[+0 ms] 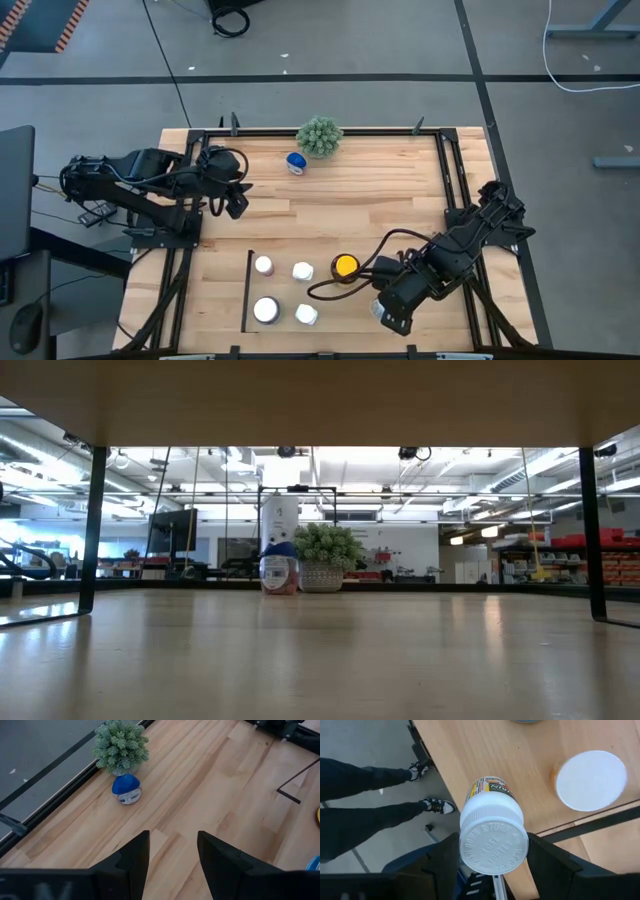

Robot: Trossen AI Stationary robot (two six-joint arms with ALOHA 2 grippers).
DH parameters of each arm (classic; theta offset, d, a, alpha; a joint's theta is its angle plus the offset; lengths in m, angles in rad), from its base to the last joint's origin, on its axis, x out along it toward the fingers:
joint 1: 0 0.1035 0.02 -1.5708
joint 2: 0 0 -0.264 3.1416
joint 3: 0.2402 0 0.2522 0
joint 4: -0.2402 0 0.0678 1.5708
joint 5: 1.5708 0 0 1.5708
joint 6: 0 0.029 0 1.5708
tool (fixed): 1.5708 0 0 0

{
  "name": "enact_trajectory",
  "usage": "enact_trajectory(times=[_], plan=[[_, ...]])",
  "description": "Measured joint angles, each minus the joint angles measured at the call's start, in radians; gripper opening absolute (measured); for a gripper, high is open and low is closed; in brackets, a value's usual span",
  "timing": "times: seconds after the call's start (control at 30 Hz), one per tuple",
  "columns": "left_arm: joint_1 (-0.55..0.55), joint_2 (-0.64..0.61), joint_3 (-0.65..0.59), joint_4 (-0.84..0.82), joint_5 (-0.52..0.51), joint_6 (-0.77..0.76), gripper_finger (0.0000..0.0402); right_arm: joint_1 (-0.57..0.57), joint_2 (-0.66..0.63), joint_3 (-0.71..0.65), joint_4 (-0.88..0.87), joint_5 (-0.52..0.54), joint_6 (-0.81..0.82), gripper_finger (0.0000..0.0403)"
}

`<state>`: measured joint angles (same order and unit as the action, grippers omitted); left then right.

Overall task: Pick and place medicine bottles onto shelf by color
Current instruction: Put the white pill bottle on the shelf

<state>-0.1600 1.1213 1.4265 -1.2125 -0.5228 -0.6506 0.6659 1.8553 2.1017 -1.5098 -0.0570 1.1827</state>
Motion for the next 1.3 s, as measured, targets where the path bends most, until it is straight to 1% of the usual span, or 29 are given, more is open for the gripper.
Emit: enact_trajectory(times=[0.17,0.33,0.43,0.6,0.7,0.87,1.07,1.3], plan=[[0.000,0.000,0.000,0.000,0.000,0.000,0.0172,0.000,0.000,0.000,0.013,-0.003,0.019,0.0214],[0.000,0.000,0.000,0.000,0.000,0.000,0.0172,-0.014,0.000,0.000,0.103,-0.015,0.020,0.0214],[0.000,0.000,0.000,0.000,0.000,0.000,0.0172,-0.019,0.000,0.000,0.132,-0.015,-0.012,0.0214],[0.000,0.000,0.000,-0.001,0.000,0.005,0.0172,-0.016,0.000,0.000,0.126,0.004,-0.146,0.0214],[0.000,0.000,0.000,-0.001,0.000,0.007,0.0172,-0.015,0.000,0.000,0.080,0.010,-0.188,0.0214],[0.000,0.000,0.000,-0.001,0.000,0.008,0.0172,-0.015,0.000,0.000,0.006,0.012,-0.190,0.0214],[0.000,0.000,0.000,-0.001,0.000,0.008,0.0172,-0.015,0.000,0.000,0.022,0.011,-0.186,0.0215],[0.000,-0.001,0.000,-0.001,0.000,0.008,0.0172,-0.015,0.000,0.000,0.028,-0.002,-0.144,0.0236]])
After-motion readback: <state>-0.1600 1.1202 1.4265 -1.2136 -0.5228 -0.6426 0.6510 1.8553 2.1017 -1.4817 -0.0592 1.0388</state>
